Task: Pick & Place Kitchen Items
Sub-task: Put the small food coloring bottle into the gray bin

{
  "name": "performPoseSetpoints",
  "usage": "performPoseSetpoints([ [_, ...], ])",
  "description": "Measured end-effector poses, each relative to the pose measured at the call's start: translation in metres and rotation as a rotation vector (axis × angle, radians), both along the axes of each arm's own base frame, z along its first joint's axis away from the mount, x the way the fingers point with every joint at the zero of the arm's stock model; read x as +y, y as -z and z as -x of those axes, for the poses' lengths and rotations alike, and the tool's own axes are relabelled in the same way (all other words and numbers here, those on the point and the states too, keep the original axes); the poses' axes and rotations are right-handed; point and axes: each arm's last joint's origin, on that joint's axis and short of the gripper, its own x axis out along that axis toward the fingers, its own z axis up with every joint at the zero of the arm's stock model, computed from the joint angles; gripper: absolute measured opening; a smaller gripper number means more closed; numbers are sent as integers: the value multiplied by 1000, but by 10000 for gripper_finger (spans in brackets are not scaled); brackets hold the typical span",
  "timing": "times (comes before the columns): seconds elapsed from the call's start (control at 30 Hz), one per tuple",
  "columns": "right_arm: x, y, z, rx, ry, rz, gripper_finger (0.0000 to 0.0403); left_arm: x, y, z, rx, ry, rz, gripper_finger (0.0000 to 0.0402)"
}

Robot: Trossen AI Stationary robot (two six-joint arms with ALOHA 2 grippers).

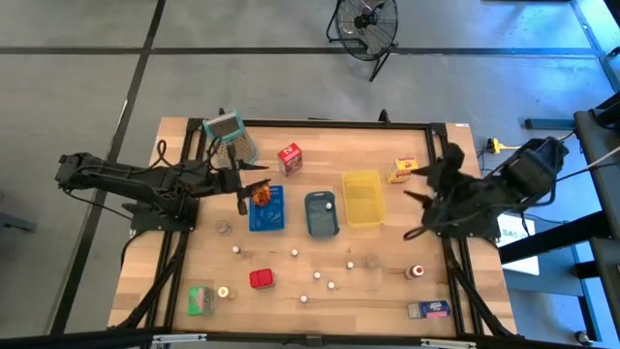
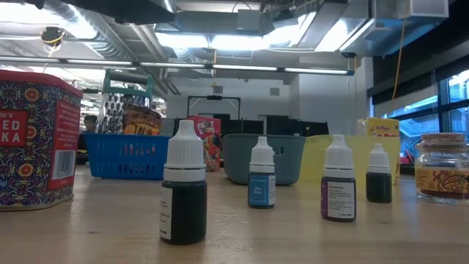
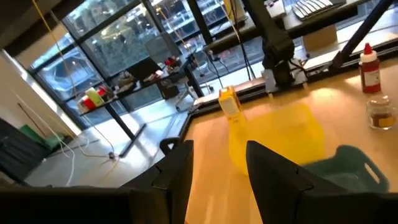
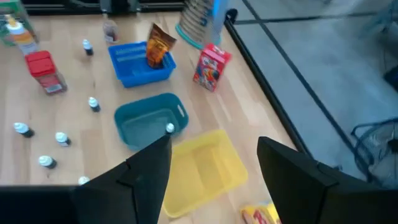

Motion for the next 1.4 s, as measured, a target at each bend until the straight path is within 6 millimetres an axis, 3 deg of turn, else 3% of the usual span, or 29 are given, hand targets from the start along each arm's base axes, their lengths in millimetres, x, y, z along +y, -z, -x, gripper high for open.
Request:
performPoseSetpoints([
  [0.1, -9, 17, 11, -17, 36, -27, 240, 1, -3, 0, -31, -32, -6, 143],
  [0.2, -6, 37, 5, -145, 54, -37, 240, 2, -3, 1, -25, -63, -9, 143],
  [0.37, 2, 70, -8, -208, -19, 70, 240, 13, -1, 1, -7, -134, 8, 143],
  [0.57, 4, 113, -12, -269, 94, 224, 240, 27, -15, 3, 14, -233, 178, 143],
  [0.7, 3, 132, -12, -256, 121, 289, 240, 29, -20, 1, 45, -336, 94, 143],
  [0.87, 2, 135, -12, -265, 142, 315, 240, 24, -40, 1, 71, -352, 130, 143],
  [1.07, 3, 136, -13, -256, 129, 299, 240, 7, -48, 17, 303, -438, 193, 143],
  [1.4, 5, 134, -15, -280, 128, 270, 240, -22, -62, 38, 348, -215, 575, 143],
])
